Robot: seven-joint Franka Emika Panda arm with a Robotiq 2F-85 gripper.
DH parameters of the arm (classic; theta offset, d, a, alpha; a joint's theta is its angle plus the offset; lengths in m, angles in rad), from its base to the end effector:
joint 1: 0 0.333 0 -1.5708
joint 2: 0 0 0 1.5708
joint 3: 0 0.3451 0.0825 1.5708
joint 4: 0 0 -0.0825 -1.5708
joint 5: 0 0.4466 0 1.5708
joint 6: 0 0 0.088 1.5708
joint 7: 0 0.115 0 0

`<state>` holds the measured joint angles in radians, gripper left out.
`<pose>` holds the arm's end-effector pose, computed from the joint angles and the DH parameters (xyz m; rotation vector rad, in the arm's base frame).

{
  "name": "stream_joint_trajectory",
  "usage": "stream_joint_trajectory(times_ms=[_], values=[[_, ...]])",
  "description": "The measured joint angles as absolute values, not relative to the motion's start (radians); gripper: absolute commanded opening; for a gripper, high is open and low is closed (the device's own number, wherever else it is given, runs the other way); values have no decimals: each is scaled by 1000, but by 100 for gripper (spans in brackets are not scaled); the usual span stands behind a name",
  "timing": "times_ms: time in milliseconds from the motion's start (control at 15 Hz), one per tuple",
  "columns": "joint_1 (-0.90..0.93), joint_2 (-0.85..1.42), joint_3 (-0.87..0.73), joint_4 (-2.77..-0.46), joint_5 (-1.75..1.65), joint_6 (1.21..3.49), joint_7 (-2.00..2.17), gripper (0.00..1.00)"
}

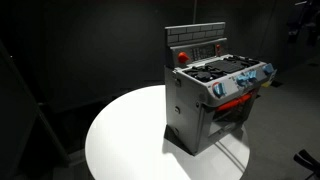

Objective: Press the top orange button on the microwave oven controlling panel of the stove

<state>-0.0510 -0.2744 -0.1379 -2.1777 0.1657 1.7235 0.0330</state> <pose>0.4953 -0.0812 0.4914 -2.8967 0.3694 0.2456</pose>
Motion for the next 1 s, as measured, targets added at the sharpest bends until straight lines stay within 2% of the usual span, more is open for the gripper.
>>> stream_joint_trajectory(times_ms=[533, 1000], values=[[-53, -271, -133, -2176, 162, 1741, 33, 100], [-53, -248, -102, -2165, 94, 1954, 37, 100]])
